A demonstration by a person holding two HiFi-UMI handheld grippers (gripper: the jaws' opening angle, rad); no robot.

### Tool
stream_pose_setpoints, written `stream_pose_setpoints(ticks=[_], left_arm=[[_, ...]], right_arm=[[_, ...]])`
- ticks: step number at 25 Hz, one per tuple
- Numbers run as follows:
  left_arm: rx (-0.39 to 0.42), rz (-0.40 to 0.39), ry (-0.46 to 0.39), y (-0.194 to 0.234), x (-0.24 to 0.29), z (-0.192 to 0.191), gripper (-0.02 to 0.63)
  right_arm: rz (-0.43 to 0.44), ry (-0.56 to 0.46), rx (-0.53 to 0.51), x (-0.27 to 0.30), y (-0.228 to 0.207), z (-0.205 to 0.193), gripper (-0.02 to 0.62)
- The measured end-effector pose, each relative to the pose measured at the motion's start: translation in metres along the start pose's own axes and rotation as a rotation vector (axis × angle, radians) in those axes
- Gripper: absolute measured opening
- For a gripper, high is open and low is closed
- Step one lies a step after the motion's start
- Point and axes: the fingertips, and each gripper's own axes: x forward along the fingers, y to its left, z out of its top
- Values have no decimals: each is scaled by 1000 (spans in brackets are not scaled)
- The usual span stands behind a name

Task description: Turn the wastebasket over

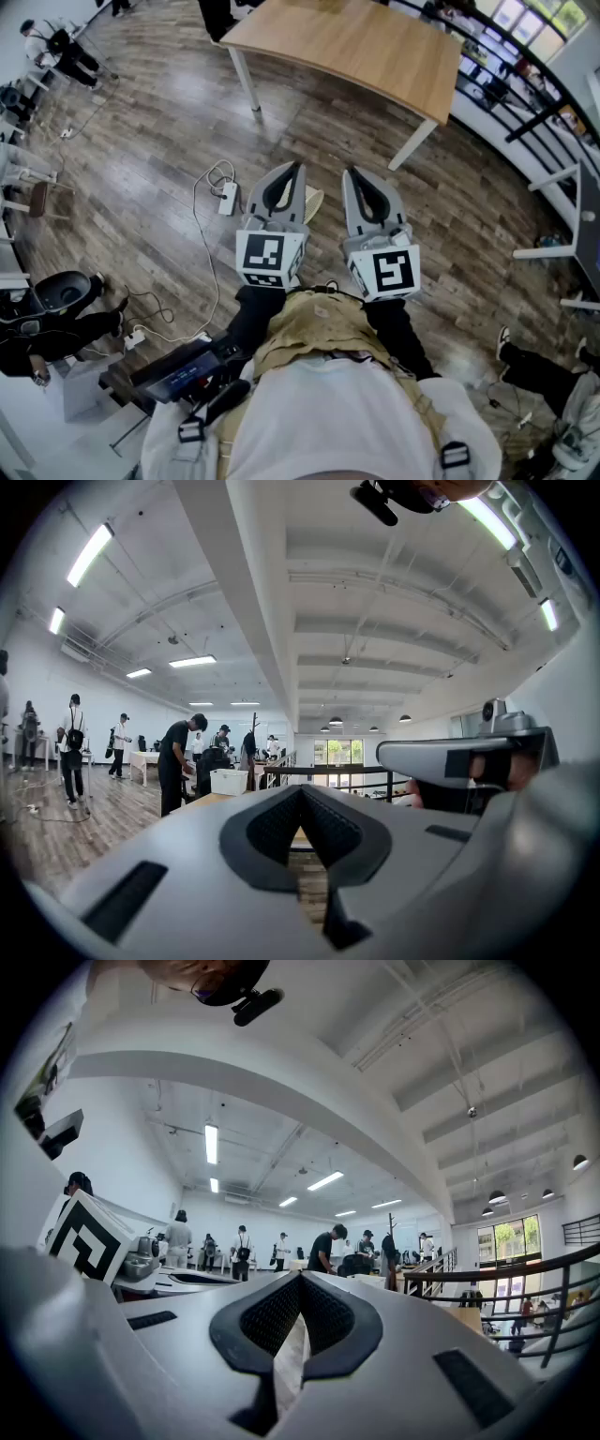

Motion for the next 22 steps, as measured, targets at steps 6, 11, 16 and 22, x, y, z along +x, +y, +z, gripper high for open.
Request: stream_pose_setpoints(ticks=[6, 11, 16, 22], left_arm=[[4, 9, -1, 3, -2, 4, 2], [7, 23, -1, 5, -4, 6, 2], [9, 29, 18, 1, -5, -1, 2], [10, 34, 25, -7, -5, -4, 2]], right_arm=[[10, -3, 3, 3, 2, 3, 20], [27, 0, 3, 5, 5, 4, 20], [37, 8, 4, 1, 4, -1, 20], [43, 17, 12, -4, 0, -6, 20]])
